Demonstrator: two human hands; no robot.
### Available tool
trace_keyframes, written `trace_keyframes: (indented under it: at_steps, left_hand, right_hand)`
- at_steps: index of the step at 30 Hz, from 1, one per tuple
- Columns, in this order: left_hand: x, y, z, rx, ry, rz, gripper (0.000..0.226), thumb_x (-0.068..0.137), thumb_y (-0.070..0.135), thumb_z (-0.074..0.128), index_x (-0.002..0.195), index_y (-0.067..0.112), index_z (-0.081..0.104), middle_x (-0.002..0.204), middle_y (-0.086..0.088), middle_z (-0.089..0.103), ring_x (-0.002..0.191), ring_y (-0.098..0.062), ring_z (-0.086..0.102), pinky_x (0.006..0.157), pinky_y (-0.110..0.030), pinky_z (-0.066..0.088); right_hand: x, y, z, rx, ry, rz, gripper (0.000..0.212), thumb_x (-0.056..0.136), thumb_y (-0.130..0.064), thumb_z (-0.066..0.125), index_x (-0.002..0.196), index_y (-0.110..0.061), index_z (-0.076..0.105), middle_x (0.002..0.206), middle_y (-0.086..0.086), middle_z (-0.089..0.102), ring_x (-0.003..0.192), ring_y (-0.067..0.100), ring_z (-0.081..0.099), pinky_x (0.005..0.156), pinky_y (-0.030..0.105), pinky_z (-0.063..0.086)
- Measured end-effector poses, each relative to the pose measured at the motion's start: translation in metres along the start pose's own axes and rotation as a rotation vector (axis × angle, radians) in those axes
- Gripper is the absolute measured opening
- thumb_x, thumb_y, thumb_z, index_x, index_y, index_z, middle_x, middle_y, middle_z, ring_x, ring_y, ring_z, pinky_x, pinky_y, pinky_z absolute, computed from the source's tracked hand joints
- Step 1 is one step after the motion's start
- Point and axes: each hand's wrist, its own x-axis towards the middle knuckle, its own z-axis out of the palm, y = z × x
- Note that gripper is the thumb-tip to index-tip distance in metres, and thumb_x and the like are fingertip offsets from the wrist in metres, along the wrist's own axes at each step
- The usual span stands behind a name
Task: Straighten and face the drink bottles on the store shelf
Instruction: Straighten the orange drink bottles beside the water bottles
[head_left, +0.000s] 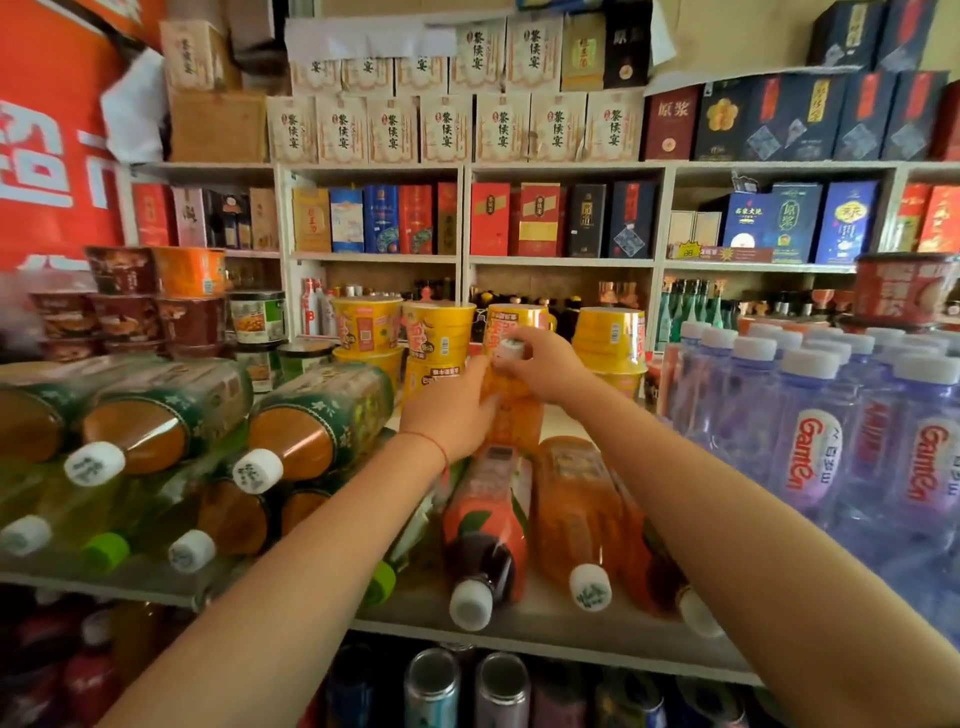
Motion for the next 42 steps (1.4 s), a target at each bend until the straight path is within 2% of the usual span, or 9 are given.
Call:
trace_keyframes:
  at_steps: [6,13,15,20,23,31,36,39,42]
  left_hand:
    - [-0.008,-0.002,-0.003,0.063,-0.087,0.022,0.052,0.101,0.042,0.051,0.148,0.025,0.036,0.127,-0.006,0.063,0.108,-0.029,0.064,0.077,-0.036,0.048]
    - [-0.067,-0.015,-0.055,0.364,0.344,0.101,0.032,0.100,0.035,0.050,0.127,0.024,0.062,0.129,-0.001,0.059,0.124,-0.024,0.049,0.105,-0.045,0.036]
    - [-0.085,-0.028,-0.074,0.435,0.319,0.009,0.038,0.096,0.039,0.058,0.132,0.024,0.058,0.137,-0.008,0.054,0.130,-0.030,0.045,0.105,-0.049,0.037]
    - [-0.117,-0.064,-0.098,0.435,0.112,-0.240,0.065,0.093,0.055,0.059,0.141,0.019,0.035,0.134,-0.013,0.046,0.116,-0.032,0.055,0.075,-0.039,0.049]
    - [-0.128,-0.082,-0.099,0.432,0.133,-0.222,0.073,0.094,0.058,0.055,0.144,0.014,0.026,0.113,-0.006,0.064,0.090,-0.025,0.067,0.049,-0.029,0.034]
    - [-0.134,-0.120,-0.087,0.140,0.531,0.174,0.023,0.090,0.027,0.070,0.096,0.009,0.058,0.059,0.005,0.049,0.043,-0.015,0.040,0.040,-0.016,0.014]
    - [-0.116,-0.115,-0.104,0.039,0.739,0.296,0.023,0.094,0.034,0.061,0.089,0.013,0.057,0.061,0.006,0.051,0.045,-0.012,0.042,0.040,-0.017,0.025]
    - [-0.101,-0.115,-0.104,-0.172,0.666,0.278,0.035,0.093,0.048,0.060,0.101,0.015,0.053,0.077,0.003,0.059,0.057,-0.015,0.055,0.044,-0.024,0.039]
    - [-0.090,-0.122,-0.092,-0.373,0.508,0.173,0.054,0.089,0.055,0.062,0.125,0.018,0.046,0.116,0.002,0.058,0.093,-0.015,0.061,0.068,-0.029,0.050]
  right_hand:
    - [0.017,0.003,0.020,-0.032,-0.011,-0.025,0.047,0.097,-0.025,0.062,0.141,-0.017,0.051,0.132,0.010,0.060,0.107,0.023,0.057,0.079,0.032,0.048]
    - [0.007,-0.008,0.031,-0.218,0.067,-0.070,0.055,0.098,-0.023,0.055,0.150,-0.015,0.037,0.146,0.012,0.047,0.127,0.030,0.051,0.102,0.043,0.048]
    - [-0.005,-0.024,0.036,-0.217,0.096,-0.198,0.051,0.097,-0.023,0.056,0.145,-0.015,0.043,0.143,0.010,0.047,0.131,0.028,0.045,0.104,0.041,0.043]
    - [-0.044,-0.073,0.061,-0.189,-0.155,-0.525,0.064,0.088,-0.029,0.072,0.144,-0.022,0.043,0.145,0.002,0.046,0.135,0.021,0.041,0.111,0.037,0.037]
    - [-0.057,-0.091,0.080,-0.258,-0.271,-0.620,0.087,0.078,-0.031,0.077,0.150,-0.033,0.030,0.154,-0.003,0.034,0.143,0.020,0.030,0.116,0.047,0.033]
    - [-0.077,-0.110,0.108,-0.484,-0.053,-0.597,0.104,0.072,-0.042,0.085,0.153,-0.031,0.020,0.154,-0.002,0.032,0.141,0.025,0.033,0.105,0.046,0.047]
    - [-0.086,-0.114,0.114,-0.449,0.250,-0.493,0.089,0.071,-0.036,0.086,0.142,-0.015,0.036,0.138,0.004,0.049,0.125,0.027,0.050,0.080,0.041,0.059]
    - [-0.082,-0.114,0.104,-0.306,0.273,-0.461,0.082,0.074,-0.043,0.080,0.140,-0.016,0.039,0.134,0.003,0.051,0.121,0.025,0.051,0.082,0.040,0.056]
    - [-0.067,-0.108,0.092,-0.253,0.241,-0.370,0.082,0.073,-0.043,0.083,0.137,-0.020,0.039,0.130,0.001,0.051,0.116,0.025,0.053,0.083,0.042,0.056]
